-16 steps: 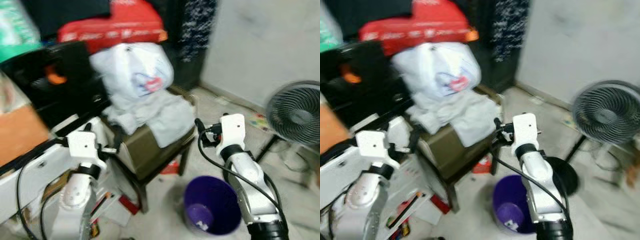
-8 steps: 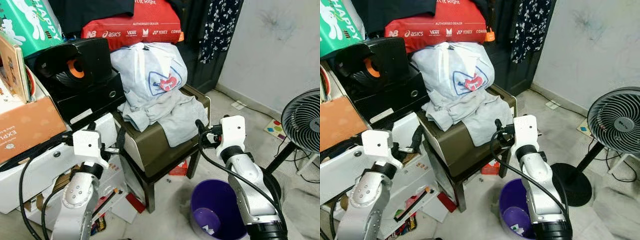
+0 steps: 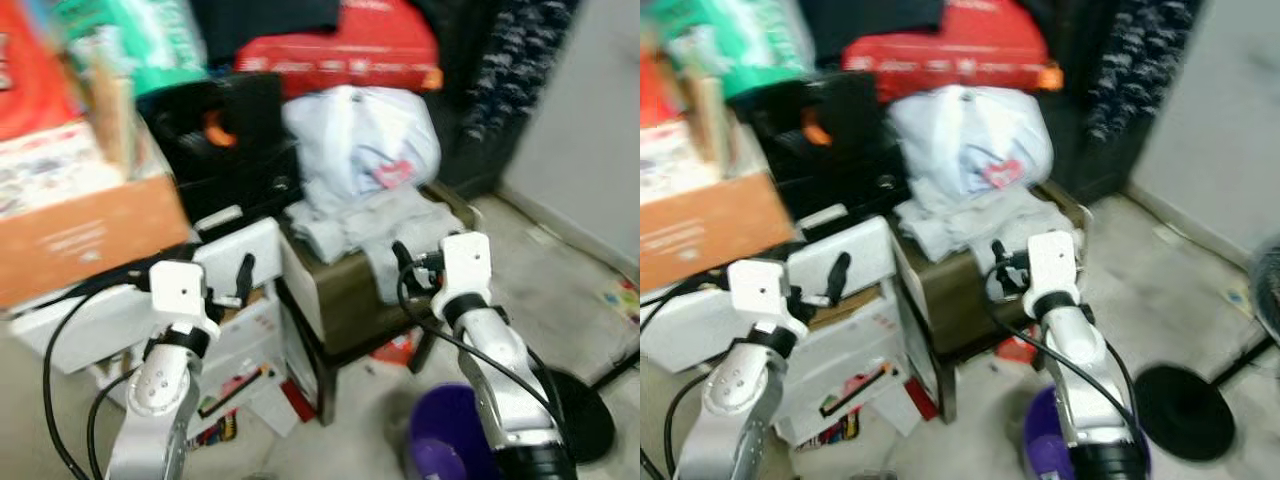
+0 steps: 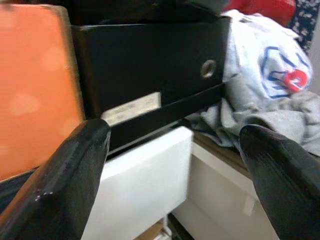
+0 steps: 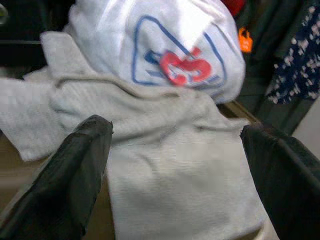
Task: Clean up the room
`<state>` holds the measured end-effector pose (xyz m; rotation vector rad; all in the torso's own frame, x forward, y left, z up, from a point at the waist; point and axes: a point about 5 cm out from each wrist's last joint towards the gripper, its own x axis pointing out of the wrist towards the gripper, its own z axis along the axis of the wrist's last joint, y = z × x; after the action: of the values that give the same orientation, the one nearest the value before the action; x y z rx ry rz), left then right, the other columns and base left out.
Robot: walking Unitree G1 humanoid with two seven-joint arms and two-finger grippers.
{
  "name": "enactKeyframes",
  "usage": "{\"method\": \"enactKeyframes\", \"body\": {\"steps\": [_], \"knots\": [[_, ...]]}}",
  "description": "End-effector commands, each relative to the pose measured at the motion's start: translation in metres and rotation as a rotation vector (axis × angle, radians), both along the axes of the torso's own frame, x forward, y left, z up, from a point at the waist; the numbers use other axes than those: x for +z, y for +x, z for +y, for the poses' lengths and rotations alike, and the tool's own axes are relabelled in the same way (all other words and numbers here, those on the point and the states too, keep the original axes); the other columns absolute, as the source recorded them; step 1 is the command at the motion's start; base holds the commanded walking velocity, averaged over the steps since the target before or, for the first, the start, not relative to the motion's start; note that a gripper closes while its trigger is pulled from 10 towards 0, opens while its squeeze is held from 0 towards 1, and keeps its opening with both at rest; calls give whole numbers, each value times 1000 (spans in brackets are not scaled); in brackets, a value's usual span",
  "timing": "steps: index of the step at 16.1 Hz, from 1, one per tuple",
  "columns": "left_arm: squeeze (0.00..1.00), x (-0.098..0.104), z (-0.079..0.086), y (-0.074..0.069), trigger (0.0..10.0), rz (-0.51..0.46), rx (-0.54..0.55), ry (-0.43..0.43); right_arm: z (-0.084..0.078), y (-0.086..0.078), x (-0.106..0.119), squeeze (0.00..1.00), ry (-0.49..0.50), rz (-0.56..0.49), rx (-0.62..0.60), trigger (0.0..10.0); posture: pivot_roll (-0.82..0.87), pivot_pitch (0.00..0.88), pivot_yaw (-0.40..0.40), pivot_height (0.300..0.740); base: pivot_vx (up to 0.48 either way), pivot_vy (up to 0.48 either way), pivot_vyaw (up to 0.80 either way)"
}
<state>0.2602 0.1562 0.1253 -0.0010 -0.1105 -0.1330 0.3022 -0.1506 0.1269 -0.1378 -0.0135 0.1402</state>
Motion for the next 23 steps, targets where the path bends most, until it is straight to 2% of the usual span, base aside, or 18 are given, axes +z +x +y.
{"method": "enactKeyframes", "body": {"steps": [1,2,4,7,10,14,23], "knots": [[0,-2,3,0,10000,8,2,18,3,1,1,0,11,-7,0,10000,-43,17,-5,740,0,0,800],[0,-3,1,-1,10000,29,-19,-5,2,1,1,0,11,-8,-3,10000,-43,17,-5,740,0,0,800],[0,-4,2,-1,10000,23,-2,24,1,1,1,0,10,-7,-5,10000,-43,17,-5,740,0,0,688],[0,-5,3,0,10000,30,1,14,2,1,1,0,12,-9,-2,10000,-43,18,-7,740,0,0,621],[0,-5,2,1,10000,30,-3,20,3,2,2,0,10,-12,4,10000,-43,16,-5,740,0,0,0],[0,-5,2,2,10000,30,-8,23,4,1,1,0,11,-12,8,10000,-43,14,-3,740,0,0,766],[0,-6,2,4,10000,30,-5,41,3,3,0,0,34,-8,4,10000,-40,0,0,740,0,0,0]]}}
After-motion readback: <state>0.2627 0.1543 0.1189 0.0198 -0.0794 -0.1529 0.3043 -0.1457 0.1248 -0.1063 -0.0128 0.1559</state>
